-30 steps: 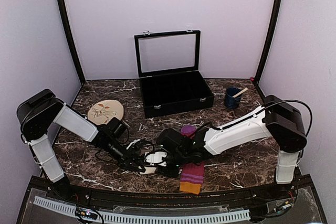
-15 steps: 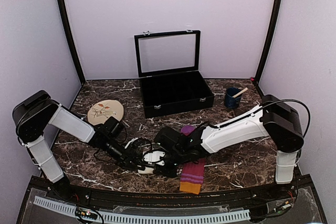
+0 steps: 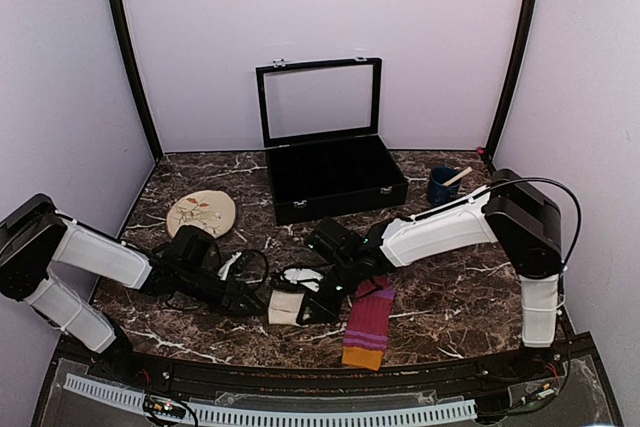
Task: Roll the socks
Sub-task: Roll the sock at the center of the board.
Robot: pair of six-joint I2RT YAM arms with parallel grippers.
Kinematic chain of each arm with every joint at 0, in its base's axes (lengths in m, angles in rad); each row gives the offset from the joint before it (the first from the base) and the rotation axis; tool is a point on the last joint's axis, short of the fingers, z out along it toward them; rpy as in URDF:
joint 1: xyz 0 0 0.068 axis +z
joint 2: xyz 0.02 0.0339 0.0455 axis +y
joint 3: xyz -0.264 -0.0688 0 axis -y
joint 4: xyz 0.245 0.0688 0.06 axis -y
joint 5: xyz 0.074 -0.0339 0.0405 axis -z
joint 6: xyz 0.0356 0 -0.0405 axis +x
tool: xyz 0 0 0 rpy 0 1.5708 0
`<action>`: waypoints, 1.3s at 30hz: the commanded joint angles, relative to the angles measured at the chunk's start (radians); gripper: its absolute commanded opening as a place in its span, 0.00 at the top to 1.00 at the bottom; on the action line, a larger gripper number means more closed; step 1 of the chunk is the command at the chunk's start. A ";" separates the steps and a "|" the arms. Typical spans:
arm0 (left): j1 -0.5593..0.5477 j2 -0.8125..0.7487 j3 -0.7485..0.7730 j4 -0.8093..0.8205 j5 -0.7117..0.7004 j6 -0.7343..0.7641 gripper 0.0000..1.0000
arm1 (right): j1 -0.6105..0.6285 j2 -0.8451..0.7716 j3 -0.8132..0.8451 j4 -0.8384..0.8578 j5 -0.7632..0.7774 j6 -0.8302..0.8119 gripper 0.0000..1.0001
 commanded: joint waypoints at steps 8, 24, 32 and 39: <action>-0.006 -0.174 -0.078 0.155 -0.177 0.022 0.56 | -0.073 0.101 0.116 -0.155 -0.277 0.149 1.00; -0.208 -0.072 0.074 0.014 -0.293 0.284 0.56 | -0.145 0.187 0.214 -0.270 -0.476 0.224 1.00; -0.235 -0.042 0.117 -0.076 -0.369 0.370 0.56 | -0.150 0.209 0.256 -0.324 -0.479 0.198 1.00; -0.246 -0.020 0.142 -0.114 -0.343 0.420 0.56 | -0.151 0.216 0.255 -0.340 -0.479 0.188 1.00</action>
